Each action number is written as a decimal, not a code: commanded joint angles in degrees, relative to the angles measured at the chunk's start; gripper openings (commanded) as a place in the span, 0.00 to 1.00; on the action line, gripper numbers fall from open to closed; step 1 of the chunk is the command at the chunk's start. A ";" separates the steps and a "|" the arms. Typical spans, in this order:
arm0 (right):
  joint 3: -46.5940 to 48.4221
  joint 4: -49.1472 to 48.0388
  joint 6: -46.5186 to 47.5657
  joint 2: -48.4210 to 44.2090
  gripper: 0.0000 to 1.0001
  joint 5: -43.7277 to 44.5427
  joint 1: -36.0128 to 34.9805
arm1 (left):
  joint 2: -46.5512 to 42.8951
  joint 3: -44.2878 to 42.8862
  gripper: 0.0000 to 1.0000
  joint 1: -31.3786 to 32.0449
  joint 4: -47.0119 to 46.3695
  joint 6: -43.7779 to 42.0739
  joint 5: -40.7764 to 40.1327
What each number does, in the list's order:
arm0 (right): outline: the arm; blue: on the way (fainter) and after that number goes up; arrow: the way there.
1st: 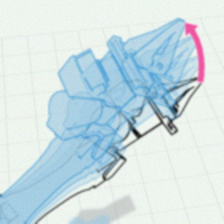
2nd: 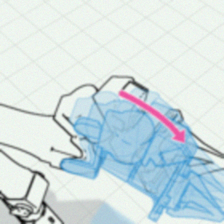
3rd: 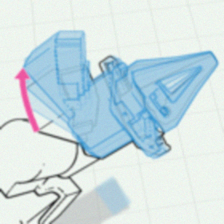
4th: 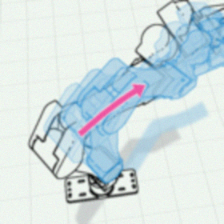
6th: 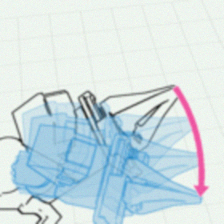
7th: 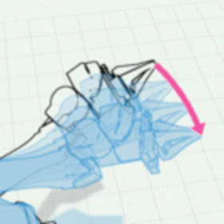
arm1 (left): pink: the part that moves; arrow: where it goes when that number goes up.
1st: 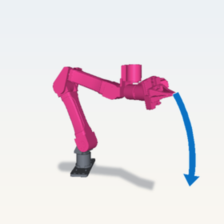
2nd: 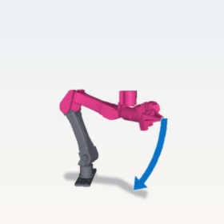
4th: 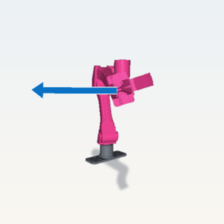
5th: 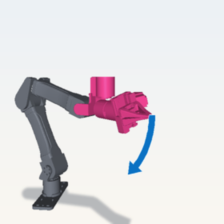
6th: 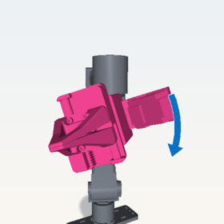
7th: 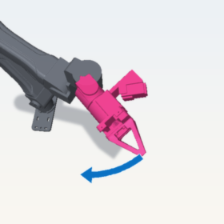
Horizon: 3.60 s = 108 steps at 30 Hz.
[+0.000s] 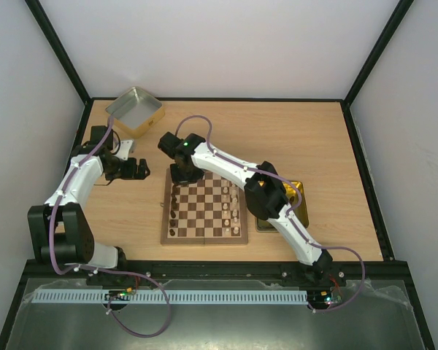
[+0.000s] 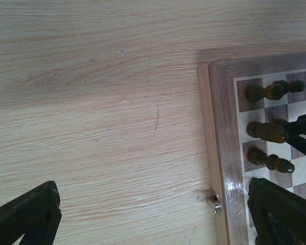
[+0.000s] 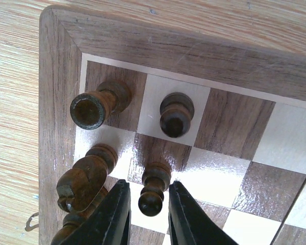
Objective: Set up the chess pieces on the board
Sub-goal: Place the chess piece on the chessboard, then pick up the chess piece from the storage box.
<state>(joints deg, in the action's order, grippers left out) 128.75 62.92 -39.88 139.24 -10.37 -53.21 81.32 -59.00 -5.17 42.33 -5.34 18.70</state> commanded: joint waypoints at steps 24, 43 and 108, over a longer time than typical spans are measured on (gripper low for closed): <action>-13.63 1.75 -1.87 -22.37 0.30 8.49 2.84 | -0.68 0.73 1.00 -0.12 0.48 -0.30 -0.08; -73.96 -11.94 -4.32 -62.61 0.30 3.70 23.49 | 1.51 -2.03 1.00 1.84 3.88 -3.10 -1.79; -83.07 -19.42 -11.17 -54.23 0.15 2.14 28.05 | 5.67 -2.94 1.00 6.40 2.06 -0.80 3.47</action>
<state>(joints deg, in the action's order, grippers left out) 46.65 44.51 -51.33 83.92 -9.28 -25.76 86.35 -61.01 0.82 44.03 -6.02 21.47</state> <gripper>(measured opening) 0.173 0.997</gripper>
